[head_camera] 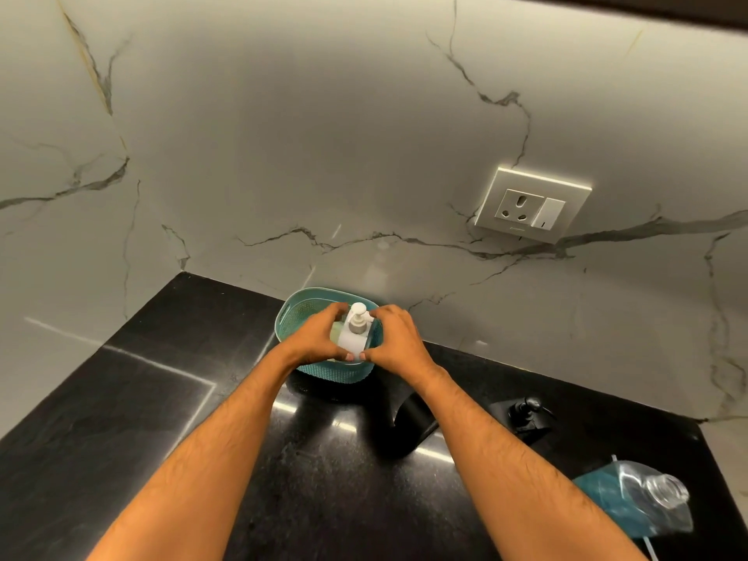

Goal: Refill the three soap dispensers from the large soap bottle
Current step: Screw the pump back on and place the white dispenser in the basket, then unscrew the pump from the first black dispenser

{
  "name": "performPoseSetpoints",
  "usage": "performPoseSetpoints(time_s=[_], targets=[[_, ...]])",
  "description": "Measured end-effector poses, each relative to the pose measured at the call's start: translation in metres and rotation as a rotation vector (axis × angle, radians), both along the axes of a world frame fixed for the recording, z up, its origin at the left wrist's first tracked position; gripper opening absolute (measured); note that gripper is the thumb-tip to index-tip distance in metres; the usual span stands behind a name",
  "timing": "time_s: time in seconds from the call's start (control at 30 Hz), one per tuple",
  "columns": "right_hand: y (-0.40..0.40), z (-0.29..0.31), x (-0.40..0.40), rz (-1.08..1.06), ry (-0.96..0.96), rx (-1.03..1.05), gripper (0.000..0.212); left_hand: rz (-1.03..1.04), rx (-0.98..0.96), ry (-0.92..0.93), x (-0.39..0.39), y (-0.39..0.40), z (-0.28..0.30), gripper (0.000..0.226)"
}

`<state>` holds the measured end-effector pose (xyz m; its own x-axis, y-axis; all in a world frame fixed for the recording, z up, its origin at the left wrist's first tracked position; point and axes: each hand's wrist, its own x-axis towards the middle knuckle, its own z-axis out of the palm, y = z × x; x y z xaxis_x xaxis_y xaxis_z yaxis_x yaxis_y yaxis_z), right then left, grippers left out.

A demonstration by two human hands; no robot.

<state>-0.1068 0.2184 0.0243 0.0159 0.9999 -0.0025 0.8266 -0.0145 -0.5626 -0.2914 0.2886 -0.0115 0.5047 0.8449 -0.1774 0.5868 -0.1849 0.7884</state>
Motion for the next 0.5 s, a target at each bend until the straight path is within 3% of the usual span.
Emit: performPoseSetpoints(time_s=[0.2,0.37,0.5], targets=[[-0.027,0.018,0.014,0.004,0.016,0.139,0.068,0.154,0.166,-0.026,-0.008,-0.028,0.018,0.116],[-0.070,0.036,0.029,-0.008,0.017,0.272,0.073,0.267,0.352,-0.106,-0.009,-0.063,0.039,0.103],[-0.113,0.046,0.048,-0.078,0.019,0.381,0.076,0.247,0.417,-0.223,0.012,-0.104,0.059,0.105]])
